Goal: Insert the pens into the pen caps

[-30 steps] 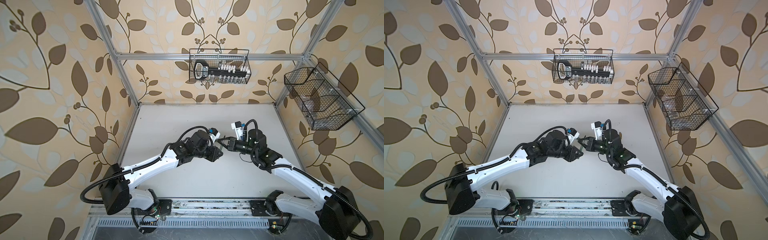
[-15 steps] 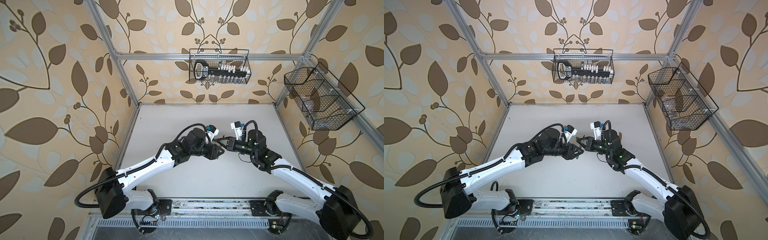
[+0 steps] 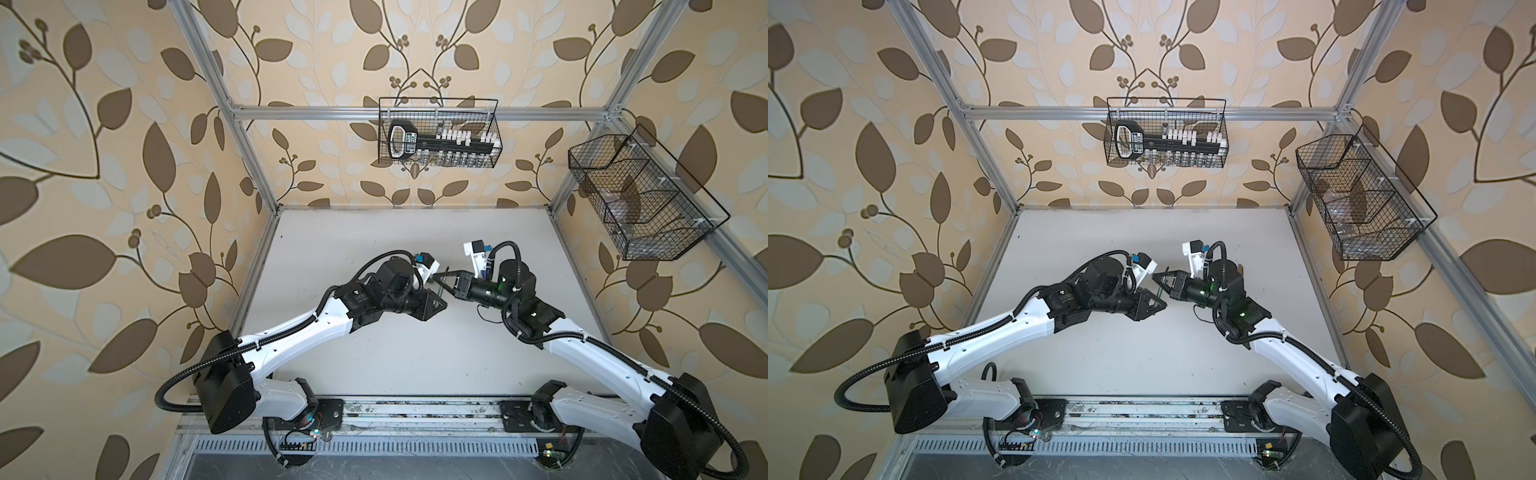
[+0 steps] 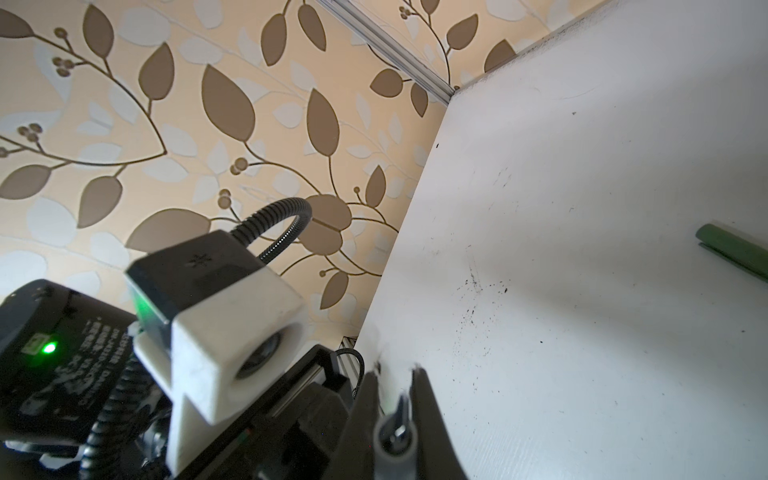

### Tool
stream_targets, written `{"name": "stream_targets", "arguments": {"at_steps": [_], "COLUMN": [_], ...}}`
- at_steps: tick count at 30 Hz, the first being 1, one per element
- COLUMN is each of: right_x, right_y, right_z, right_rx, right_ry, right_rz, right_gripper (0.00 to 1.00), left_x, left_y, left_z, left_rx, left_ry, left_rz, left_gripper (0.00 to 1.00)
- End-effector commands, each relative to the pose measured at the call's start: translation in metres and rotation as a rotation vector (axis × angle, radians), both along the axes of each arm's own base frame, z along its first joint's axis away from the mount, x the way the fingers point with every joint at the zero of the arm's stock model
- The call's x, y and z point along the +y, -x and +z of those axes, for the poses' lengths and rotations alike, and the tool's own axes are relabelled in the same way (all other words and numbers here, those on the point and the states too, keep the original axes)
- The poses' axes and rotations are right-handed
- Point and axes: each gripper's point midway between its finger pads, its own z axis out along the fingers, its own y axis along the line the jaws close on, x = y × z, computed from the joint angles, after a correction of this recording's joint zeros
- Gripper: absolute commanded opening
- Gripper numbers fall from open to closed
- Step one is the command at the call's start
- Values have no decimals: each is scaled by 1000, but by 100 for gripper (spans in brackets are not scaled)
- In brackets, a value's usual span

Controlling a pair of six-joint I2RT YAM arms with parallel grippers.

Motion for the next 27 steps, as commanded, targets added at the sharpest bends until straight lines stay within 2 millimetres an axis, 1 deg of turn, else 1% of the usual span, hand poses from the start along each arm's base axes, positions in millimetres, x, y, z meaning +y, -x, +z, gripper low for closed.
{"name": "stream_targets", "arguments": {"at_steps": [1, 3, 5, 8, 10, 11, 13, 15, 17, 18, 20, 23, 25, 27], "right_x": [-3, -4, -3, -3, -3, -4, -7, -14, -23, -28, -40, -55, -62, -62], "right_y": [0, 0, 1, 2, 3, 3, 3, 2, 2, 0, -4, -13, -23, -33], "right_z": [-4, -6, -9, -9, -9, -10, -9, -4, 1, 4, 6, 6, -4, -20], "right_rx": [-4, -5, 0, -3, -12, -13, -20, -43, -65, -71, -62, -52, -24, -22], "right_ry": [3, 15, 19, 25, 37, 50, 89, 158, 241, 283, 355, 424, 490, 588], "right_rz": [-20, -20, -17, -12, -9, -10, -20, -36, -56, -70, -94, -104, -91, -51], "right_gripper": [1, 1, 2, 2, 5, 9, 27, 45, 55, 58, 59, 58, 57, 56], "left_x": [-7, -6, -6, -6, -5, -4, 0, 6, 16, 23, 37, 55, 65, 72], "left_y": [5, 4, 4, 3, 3, 2, -1, -2, -5, -8, -11, -12, -10, -7], "left_z": [21, 20, 20, 19, 17, 16, 12, 5, -3, -7, -14, -17, -18, -16], "left_rx": [-37, -37, -38, -39, -44, -45, -44, -43, -50, -59, -73, -100, -115, -126], "left_ry": [64, 59, 58, 54, 46, 41, 20, -15, -48, -73, -111, -137, -147, -141], "left_rz": [-44, -40, -38, -38, -31, -25, -3, 23, 66, 99, 156, 219, 248, 258], "left_gripper": [18, 18, 15, 7, 4, 3, 3, 2, 2, 2, 4, 5, 6, 6]}}
